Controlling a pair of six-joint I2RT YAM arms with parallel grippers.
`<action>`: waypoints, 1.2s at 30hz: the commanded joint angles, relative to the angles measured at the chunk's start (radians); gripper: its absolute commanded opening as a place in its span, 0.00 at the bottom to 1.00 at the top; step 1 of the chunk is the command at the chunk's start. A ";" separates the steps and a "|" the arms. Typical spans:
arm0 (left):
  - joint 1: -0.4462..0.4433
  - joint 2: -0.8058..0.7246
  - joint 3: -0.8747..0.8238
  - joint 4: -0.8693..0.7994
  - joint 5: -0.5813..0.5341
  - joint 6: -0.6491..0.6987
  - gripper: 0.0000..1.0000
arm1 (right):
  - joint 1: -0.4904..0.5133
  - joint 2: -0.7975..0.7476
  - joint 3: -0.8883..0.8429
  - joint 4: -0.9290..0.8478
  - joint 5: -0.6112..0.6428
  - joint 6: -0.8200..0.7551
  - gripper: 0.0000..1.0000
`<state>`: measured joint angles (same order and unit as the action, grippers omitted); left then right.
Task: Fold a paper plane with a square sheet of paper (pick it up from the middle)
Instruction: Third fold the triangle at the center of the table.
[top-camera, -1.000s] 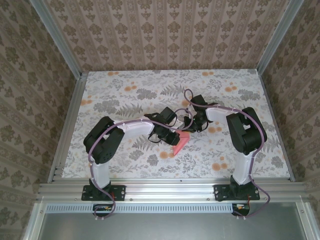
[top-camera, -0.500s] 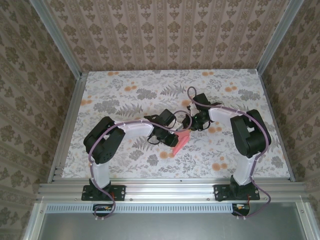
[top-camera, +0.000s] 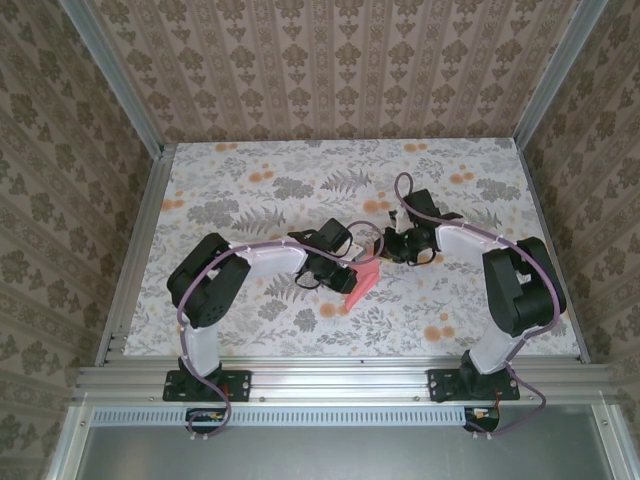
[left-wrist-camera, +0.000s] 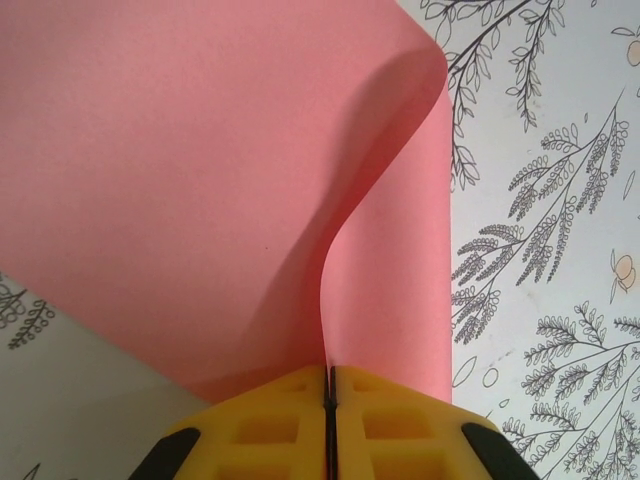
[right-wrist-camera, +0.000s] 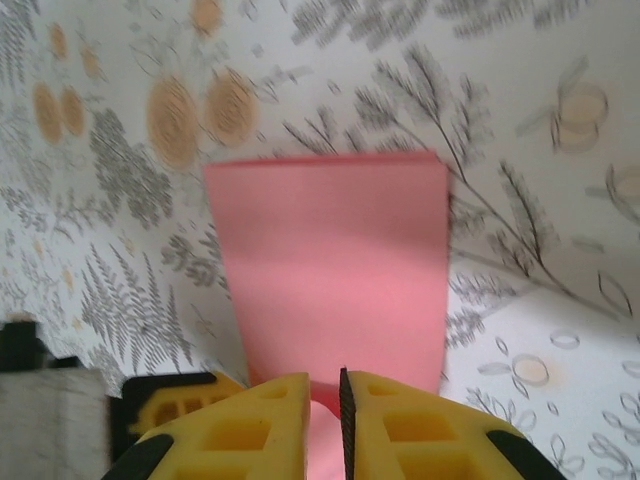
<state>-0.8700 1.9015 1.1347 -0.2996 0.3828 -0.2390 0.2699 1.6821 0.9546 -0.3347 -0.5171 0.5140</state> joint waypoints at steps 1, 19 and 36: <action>-0.002 0.014 0.016 0.008 0.024 0.004 0.10 | 0.000 -0.021 -0.042 0.017 -0.023 0.025 0.18; -0.005 0.054 0.036 -0.010 0.028 0.031 0.10 | -0.001 -0.005 -0.057 0.020 0.001 0.015 0.15; -0.006 0.070 0.035 -0.030 0.022 0.031 0.11 | 0.046 -0.095 -0.260 0.329 -0.134 0.250 0.10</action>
<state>-0.8700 1.9385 1.1667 -0.2943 0.4191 -0.2310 0.2962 1.5837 0.7238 -0.1352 -0.5850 0.6720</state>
